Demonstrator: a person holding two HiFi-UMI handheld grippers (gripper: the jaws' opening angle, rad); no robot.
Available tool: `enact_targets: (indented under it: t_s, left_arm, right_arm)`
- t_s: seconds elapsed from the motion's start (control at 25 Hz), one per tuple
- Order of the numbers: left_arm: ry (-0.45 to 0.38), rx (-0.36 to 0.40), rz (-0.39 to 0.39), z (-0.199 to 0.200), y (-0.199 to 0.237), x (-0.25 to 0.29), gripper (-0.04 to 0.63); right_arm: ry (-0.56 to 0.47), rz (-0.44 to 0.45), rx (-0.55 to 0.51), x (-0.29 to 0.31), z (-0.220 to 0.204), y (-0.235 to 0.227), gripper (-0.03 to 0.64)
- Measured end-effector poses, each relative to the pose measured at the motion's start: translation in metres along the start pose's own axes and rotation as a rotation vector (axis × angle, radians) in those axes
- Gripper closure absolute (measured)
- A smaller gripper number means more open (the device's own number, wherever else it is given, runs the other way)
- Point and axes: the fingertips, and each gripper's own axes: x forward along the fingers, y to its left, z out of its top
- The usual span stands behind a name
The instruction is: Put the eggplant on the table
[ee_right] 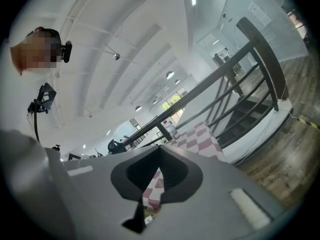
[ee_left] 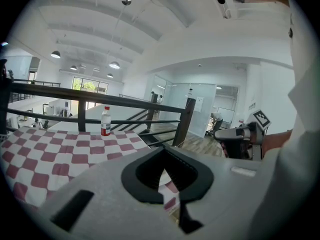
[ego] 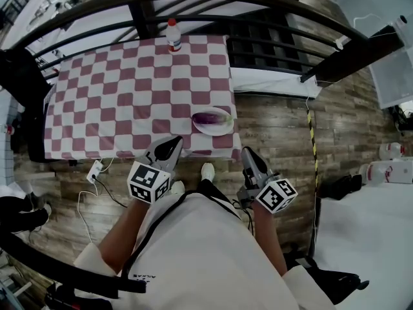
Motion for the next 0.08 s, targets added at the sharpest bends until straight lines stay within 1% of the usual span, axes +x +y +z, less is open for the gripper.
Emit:
enact_targets:
  t_s: [0.08]
  left_arm:
    - [0.002, -0.004, 0.0, -0.0005, 0.002, 0.0032, 0.597]
  right_arm:
    - [0.001, 0.006, -0.002, 0.003, 0.0009, -0.0008, 0.611]
